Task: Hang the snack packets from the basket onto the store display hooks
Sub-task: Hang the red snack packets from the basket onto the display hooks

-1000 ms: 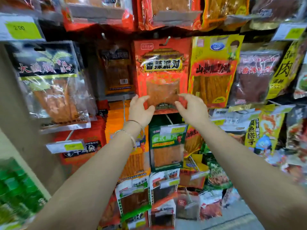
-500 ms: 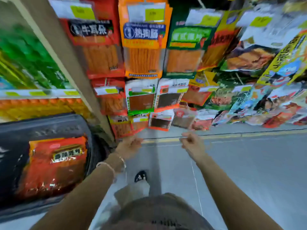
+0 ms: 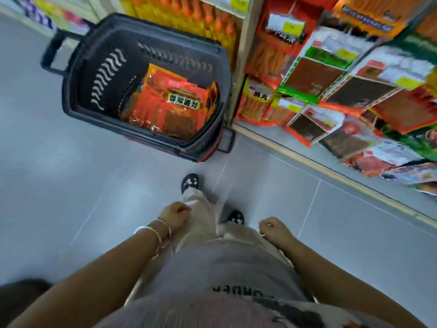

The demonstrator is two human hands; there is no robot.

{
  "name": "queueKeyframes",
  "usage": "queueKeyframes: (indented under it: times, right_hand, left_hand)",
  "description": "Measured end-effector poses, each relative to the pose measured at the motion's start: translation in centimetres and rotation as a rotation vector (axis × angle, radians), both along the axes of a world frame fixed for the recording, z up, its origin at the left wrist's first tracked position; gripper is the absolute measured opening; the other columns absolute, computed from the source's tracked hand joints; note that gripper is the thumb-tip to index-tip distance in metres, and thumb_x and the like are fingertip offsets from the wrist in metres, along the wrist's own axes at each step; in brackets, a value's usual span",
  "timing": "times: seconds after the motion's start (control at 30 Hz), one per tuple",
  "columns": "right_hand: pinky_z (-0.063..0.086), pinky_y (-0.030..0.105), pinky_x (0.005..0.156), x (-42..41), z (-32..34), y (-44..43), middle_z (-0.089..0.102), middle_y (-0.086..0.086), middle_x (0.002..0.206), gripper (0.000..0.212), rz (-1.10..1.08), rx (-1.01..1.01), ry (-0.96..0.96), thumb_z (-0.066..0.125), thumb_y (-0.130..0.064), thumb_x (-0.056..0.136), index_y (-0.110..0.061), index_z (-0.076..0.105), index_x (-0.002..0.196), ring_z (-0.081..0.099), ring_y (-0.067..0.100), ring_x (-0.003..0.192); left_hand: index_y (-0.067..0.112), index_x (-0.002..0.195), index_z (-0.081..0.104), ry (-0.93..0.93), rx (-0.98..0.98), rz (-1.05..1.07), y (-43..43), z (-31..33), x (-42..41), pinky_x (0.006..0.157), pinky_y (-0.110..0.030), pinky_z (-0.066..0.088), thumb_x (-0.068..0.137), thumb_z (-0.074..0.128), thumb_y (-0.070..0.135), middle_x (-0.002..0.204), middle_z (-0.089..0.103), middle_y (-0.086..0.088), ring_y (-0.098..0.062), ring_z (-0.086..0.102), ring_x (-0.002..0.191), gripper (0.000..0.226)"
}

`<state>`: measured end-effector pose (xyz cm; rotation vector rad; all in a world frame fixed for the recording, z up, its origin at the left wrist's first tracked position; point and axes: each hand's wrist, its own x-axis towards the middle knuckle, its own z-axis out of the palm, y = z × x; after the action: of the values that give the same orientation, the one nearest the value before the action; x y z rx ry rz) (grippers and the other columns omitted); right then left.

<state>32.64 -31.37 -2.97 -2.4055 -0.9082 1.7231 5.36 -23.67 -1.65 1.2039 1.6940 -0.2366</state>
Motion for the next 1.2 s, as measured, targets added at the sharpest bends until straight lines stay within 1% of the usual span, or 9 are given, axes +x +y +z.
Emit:
queueKeyframes:
  times: [0.27, 0.37, 0.43, 0.5, 0.77, 0.87, 0.97, 1.1, 1.2]
  right_hand:
    - [0.048, 0.039, 0.086, -8.8, 0.0, 9.4, 0.065, 0.013, 0.097, 0.025, 0.179, -0.014, 0.004, 0.050, -0.024, 0.094, -0.002, 0.059, 0.100, 0.062, 0.030, 0.095]
    - [0.049, 0.028, 0.069, -13.8, 1.1, 13.9, 0.062, 0.007, 0.084, 0.011, 0.110, 0.064, 0.068, 0.050, -0.018, 0.094, -0.009, 0.057, 0.093, 0.061, 0.018, 0.072]
    - [0.046, 0.018, 0.053, -16.9, 2.0, 17.0, 0.061, 0.003, 0.076, 0.010, 0.038, 0.135, 0.133, 0.048, -0.013, 0.095, -0.012, 0.058, 0.092, 0.056, 0.009, 0.058]
    - [0.044, 0.019, 0.049, -19.7, 2.7, 20.2, 0.061, 0.002, 0.073, 0.011, -0.020, 0.196, 0.191, 0.049, -0.014, 0.096, -0.014, 0.060, 0.093, 0.055, 0.008, 0.054]
    - [0.049, 0.019, 0.061, -24.4, 1.5, 32.3, 0.065, -0.001, 0.093, 0.010, -0.095, 0.294, 0.243, 0.050, -0.025, 0.096, -0.025, 0.058, 0.103, 0.061, 0.008, 0.074]
    - [0.052, 0.031, 0.084, -23.7, -1.8, 36.1, 0.059, -0.005, 0.104, 0.024, -0.116, 0.233, 0.179, 0.051, -0.026, 0.096, -0.024, 0.052, 0.119, 0.061, 0.011, 0.092]
    - [0.045, 0.040, 0.098, -22.4, -6.2, 38.9, 0.056, -0.001, 0.117, 0.039, -0.089, 0.151, 0.077, 0.049, -0.029, 0.096, -0.020, 0.044, 0.133, 0.056, 0.021, 0.108]
    - [0.036, 0.032, 0.103, -21.3, -12.0, 40.9, 0.043, 0.008, 0.143, 0.051, -0.044, 0.048, -0.033, 0.049, -0.029, 0.096, -0.016, 0.035, 0.143, 0.045, 0.028, 0.128]
    - [0.029, 0.039, 0.113, -21.0, -15.2, 41.9, 0.029, 0.011, 0.153, 0.062, -0.091, -0.008, -0.106, 0.047, -0.036, 0.097, -0.016, 0.022, 0.149, 0.032, 0.030, 0.138]
  left_hand:
    - [0.018, 0.104, 0.068, -0.004, -0.109, 0.204, 4.0, -0.9, -10.9, 0.099, -0.032, 0.042, 0.091, 0.052, 0.014, 0.117, 0.062, -0.010, -0.028, 0.057, 0.109, 0.021]
    - [0.010, 0.097, 0.065, -0.073, -0.109, 0.311, 8.7, -0.3, -15.5, 0.073, -0.022, 0.053, 0.091, 0.051, 0.009, 0.100, 0.062, -0.013, -0.022, 0.059, 0.081, 0.015]
    - [0.000, 0.102, 0.063, -0.128, -0.071, 0.318, 12.5, 0.6, -18.0, 0.046, -0.009, 0.044, 0.092, 0.048, 0.002, 0.095, 0.060, -0.012, -0.018, 0.054, 0.070, 0.018]
    - [-0.002, 0.108, 0.061, -0.183, -0.038, 0.292, 16.4, 1.6, -20.0, 0.044, -0.005, 0.040, 0.092, 0.045, 0.000, 0.097, 0.060, -0.010, -0.018, 0.055, 0.074, 0.023]
    - [0.003, 0.112, 0.058, -0.359, 0.118, 0.271, 28.3, 3.1, -20.7, 0.062, -0.007, 0.045, 0.095, 0.045, 0.006, 0.101, 0.061, -0.008, -0.011, 0.059, 0.082, 0.021]
    - [0.013, 0.104, 0.059, -0.392, 0.139, 0.371, 30.8, 1.6, -19.7, 0.073, -0.015, 0.050, 0.096, 0.045, 0.009, 0.096, 0.065, 0.000, -0.008, 0.062, 0.082, 0.017]
    - [0.019, 0.095, 0.061, -0.397, 0.145, 0.489, 32.9, -0.4, -18.5, 0.066, -0.013, 0.048, 0.095, 0.048, 0.012, 0.095, 0.066, 0.002, -0.004, 0.064, 0.082, 0.014]
    - [0.023, 0.094, 0.060, -0.378, 0.111, 0.547, 35.3, -3.7, -17.4, 0.064, -0.012, 0.045, 0.093, 0.052, 0.016, 0.097, 0.068, 0.005, -0.002, 0.065, 0.080, 0.010]
    - [0.024, 0.095, 0.060, -0.363, 0.089, 0.563, 36.9, -6.1, -17.2, 0.072, -0.018, 0.044, 0.092, 0.054, 0.018, 0.097, 0.068, 0.000, -0.008, 0.065, 0.085, 0.008]
